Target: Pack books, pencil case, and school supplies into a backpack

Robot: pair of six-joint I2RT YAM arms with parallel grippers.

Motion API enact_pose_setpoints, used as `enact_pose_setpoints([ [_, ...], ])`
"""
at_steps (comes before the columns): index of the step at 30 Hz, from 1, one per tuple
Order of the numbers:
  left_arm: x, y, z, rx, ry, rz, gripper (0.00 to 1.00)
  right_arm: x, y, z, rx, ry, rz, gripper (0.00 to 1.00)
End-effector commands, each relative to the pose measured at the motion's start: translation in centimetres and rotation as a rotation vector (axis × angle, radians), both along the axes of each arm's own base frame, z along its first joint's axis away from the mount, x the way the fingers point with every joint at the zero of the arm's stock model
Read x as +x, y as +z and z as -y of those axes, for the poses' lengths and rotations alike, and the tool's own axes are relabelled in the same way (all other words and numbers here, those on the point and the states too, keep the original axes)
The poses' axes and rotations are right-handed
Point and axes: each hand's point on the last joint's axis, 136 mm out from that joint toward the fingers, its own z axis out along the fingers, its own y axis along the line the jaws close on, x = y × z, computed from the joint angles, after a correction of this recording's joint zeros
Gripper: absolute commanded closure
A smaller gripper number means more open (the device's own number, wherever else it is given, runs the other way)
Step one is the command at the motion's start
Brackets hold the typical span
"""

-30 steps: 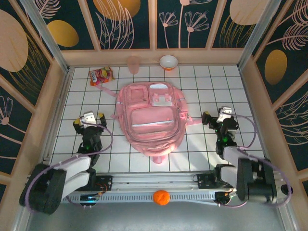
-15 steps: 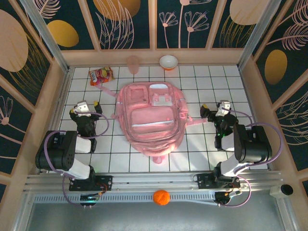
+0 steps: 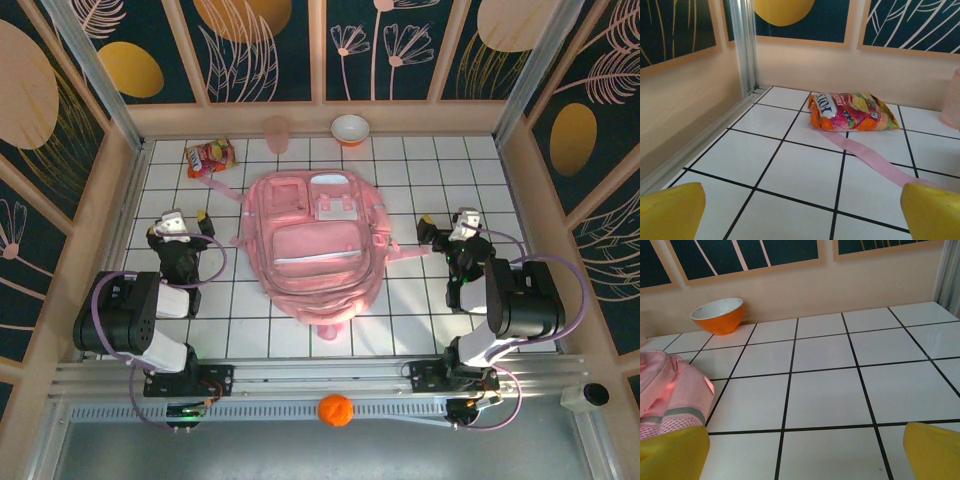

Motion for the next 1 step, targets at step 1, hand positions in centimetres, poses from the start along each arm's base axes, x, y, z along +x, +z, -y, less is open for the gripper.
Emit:
enact_pose_setpoints([
  [1,0.40,0.56,0.35,-0.008,-0.027,0.017,0.01,0.34,0.92,0.32,0.004,-0.019,0.036,0.01],
])
